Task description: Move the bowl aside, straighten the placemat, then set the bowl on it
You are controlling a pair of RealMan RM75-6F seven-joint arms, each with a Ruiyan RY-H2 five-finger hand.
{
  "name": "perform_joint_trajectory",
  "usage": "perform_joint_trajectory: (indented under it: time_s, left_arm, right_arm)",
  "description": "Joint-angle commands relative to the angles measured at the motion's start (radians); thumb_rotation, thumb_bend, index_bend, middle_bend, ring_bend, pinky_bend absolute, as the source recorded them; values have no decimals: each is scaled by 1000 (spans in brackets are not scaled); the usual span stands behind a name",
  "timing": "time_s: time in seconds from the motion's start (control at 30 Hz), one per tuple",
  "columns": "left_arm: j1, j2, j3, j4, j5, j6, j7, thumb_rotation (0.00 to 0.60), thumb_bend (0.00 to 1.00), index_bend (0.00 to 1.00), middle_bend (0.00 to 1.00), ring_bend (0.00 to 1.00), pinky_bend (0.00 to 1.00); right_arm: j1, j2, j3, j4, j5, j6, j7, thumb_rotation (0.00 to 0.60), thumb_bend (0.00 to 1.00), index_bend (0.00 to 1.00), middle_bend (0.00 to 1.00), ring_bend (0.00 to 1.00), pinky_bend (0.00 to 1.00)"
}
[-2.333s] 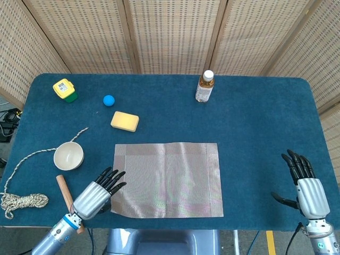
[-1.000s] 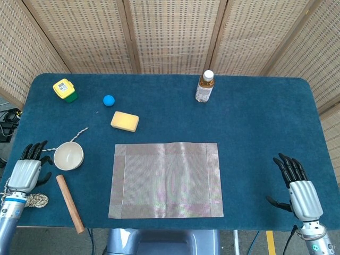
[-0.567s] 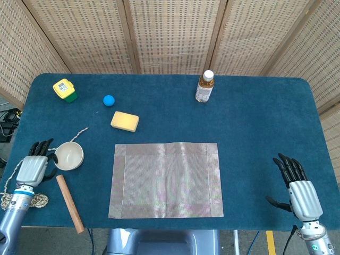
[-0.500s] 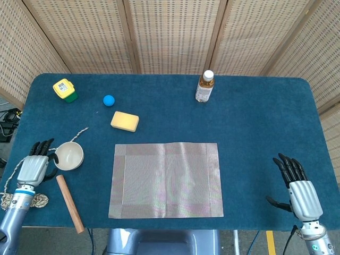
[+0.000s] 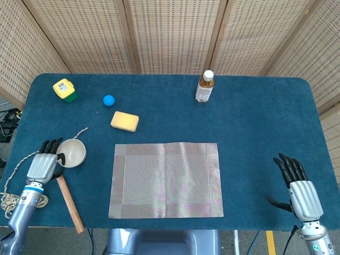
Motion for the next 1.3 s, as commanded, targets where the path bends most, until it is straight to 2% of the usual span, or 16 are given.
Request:
perform_joint_trajectory:
  time_s: [0.03, 0.57, 1.0, 1.3]
  left_arm:
    - [-2, -4, -1, -2, -1, -3, 7, 600, 445, 609, 0, 0, 0]
    - [-3, 15, -6, -37, 25, 31, 19, 600, 476, 634, 0, 0, 0]
    - [-36, 69, -22, -247, 103, 99, 113, 600, 476, 634, 0, 0, 0]
    - [-98, 18, -35, -405, 117, 51, 249, 600, 476, 627, 0, 0, 0]
  right_arm:
    - [0, 1, 0, 0, 0, 0, 1, 600, 231, 43, 0, 0, 0]
    - [-1, 1, 0, -2, -1, 3, 1, 600, 230, 43, 0, 0, 0]
    - [-2, 4, 3, -3, 2, 7, 4, 600, 230, 43, 0, 0, 0]
    - [-3, 13, 11, -6, 13, 10, 22, 600, 230, 43, 0, 0, 0]
